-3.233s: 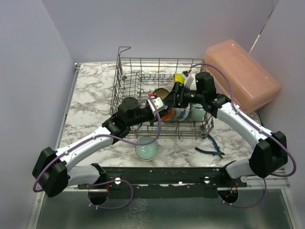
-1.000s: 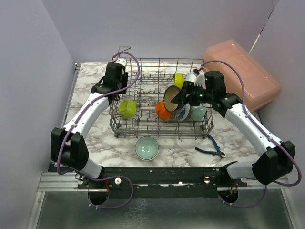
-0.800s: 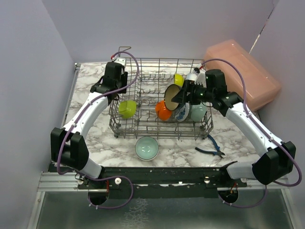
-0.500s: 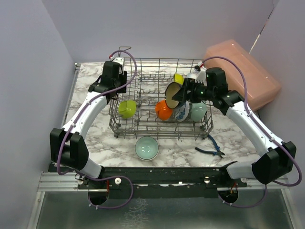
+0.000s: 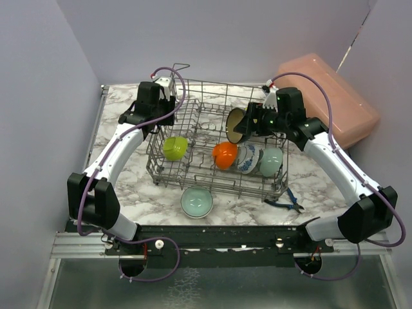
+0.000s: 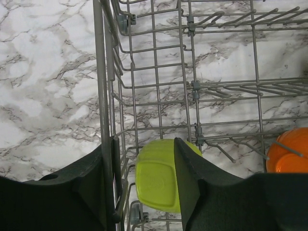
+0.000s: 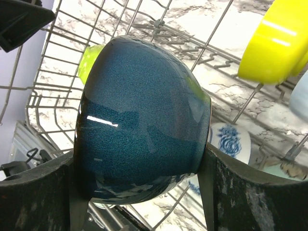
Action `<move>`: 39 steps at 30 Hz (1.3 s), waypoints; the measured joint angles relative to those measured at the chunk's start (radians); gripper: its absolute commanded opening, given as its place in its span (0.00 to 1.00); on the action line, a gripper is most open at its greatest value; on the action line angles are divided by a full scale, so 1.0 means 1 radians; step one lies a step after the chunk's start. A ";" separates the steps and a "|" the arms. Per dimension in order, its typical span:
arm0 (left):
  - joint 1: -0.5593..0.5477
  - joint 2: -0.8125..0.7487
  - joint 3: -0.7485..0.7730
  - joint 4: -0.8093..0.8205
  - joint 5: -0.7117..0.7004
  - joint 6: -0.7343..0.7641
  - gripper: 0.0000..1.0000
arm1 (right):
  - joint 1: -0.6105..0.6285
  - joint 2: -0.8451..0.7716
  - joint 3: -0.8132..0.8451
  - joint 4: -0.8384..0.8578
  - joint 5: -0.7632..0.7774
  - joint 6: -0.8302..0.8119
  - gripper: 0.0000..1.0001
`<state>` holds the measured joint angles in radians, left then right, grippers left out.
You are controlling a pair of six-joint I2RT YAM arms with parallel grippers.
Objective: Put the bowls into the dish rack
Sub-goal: Adjust the dish rack at the center of the board.
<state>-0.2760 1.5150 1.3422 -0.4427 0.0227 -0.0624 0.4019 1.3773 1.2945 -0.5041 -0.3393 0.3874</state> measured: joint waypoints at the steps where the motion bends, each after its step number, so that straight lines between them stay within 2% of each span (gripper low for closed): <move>1: 0.000 0.000 0.000 0.001 0.008 0.001 0.14 | 0.000 0.005 0.007 -0.005 0.006 -0.004 0.00; 7: 0.000 0.000 -0.002 0.007 0.042 0.005 0.13 | 0.000 0.032 0.045 -0.020 0.042 -0.025 0.00; 12: -0.003 0.000 -0.002 0.008 0.037 -0.005 0.00 | 0.000 0.055 0.076 -0.021 0.056 -0.037 0.00; 21: -0.023 -0.023 -0.052 0.078 -0.076 -0.095 0.00 | 0.000 0.118 0.117 -0.022 0.080 -0.051 0.00; 30: -0.032 -0.116 -0.134 0.159 -0.246 -0.203 0.00 | 0.000 0.198 0.258 -0.026 0.126 -0.082 0.00; 33: -0.031 -0.144 -0.150 0.157 -0.234 -0.149 0.00 | 0.000 0.217 0.289 -0.026 0.143 -0.093 0.00; 39: -0.039 -0.177 -0.187 0.165 -0.261 -0.154 0.00 | 0.000 0.247 0.300 -0.037 0.169 -0.110 0.00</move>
<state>-0.3149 1.3376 1.1549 -0.2779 -0.2386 -0.2169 0.4019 1.6241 1.5944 -0.5411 -0.1699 0.2775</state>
